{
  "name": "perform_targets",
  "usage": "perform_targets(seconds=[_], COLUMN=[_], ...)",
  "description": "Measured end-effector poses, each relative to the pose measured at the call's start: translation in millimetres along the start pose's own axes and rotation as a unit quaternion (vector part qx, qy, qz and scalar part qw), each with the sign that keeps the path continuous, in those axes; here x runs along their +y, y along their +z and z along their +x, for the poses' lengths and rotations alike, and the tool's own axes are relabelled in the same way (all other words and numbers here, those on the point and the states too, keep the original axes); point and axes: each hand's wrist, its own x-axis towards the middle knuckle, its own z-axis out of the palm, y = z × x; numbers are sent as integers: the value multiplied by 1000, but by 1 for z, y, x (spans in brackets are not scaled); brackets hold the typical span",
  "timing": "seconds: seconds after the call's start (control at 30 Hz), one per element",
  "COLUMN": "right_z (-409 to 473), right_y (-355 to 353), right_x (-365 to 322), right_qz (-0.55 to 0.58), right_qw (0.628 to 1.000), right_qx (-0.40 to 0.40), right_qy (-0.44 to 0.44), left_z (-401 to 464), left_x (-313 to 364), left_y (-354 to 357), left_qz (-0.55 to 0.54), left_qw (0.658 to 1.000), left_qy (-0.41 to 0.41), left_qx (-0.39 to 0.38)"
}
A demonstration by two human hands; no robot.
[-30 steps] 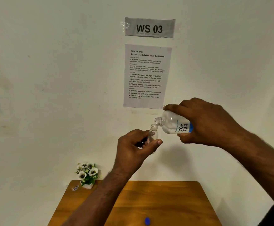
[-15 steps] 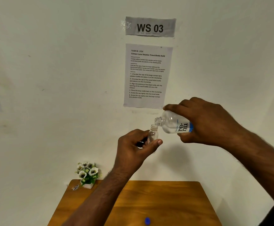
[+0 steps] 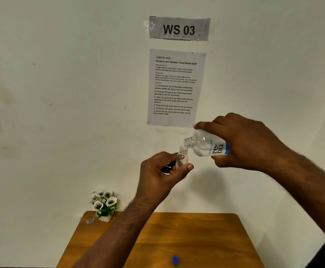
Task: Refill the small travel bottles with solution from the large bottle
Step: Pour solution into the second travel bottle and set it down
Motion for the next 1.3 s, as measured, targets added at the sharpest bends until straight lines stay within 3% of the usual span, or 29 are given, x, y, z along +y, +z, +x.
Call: perform_targets(seconds=[1.3], right_z=[2], right_y=[-4], right_x=[-1], right_qz=[-8], right_qw=[1000], right_qx=[14], right_qy=[-9], left_z=[2], left_x=[-2], left_y=[-1], left_qz=[-9], left_qw=[1000], left_qy=[10], left_qx=[3])
